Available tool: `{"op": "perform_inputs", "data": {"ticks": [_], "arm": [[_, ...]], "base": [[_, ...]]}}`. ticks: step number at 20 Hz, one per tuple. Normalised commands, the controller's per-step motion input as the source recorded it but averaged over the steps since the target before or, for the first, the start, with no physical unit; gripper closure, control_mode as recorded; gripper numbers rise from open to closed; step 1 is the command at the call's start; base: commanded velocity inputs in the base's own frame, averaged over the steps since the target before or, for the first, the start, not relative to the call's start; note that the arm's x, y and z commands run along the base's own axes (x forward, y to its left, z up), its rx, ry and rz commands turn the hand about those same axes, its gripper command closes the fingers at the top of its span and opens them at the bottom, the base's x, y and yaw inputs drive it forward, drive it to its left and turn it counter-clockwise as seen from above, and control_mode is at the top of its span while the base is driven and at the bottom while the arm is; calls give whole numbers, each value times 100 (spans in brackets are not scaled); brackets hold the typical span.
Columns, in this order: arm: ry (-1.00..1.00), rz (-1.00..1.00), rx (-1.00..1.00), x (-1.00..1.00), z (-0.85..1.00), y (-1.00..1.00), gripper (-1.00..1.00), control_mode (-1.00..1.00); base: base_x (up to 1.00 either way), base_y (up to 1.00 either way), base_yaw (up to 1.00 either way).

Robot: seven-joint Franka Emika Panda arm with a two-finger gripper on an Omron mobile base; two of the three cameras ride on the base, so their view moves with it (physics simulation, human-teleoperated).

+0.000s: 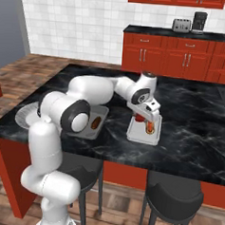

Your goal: Place one cooked food and one vegetable from the large plate to each tupperware container.

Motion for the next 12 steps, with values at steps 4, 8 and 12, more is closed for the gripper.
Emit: {"op": "perform_inputs", "data": {"ticks": [4, 8, 12], "arm": [[0, 0, 0, 13, -52, 0, 100, -100], [0, 0, -2, 16, -71, 4, 100, -100], [0, 0, -4, 42, -53, 5, 100, -100]], "base": [[0, 0, 0], [0, 0, 0], [0, 0, 0]]}}
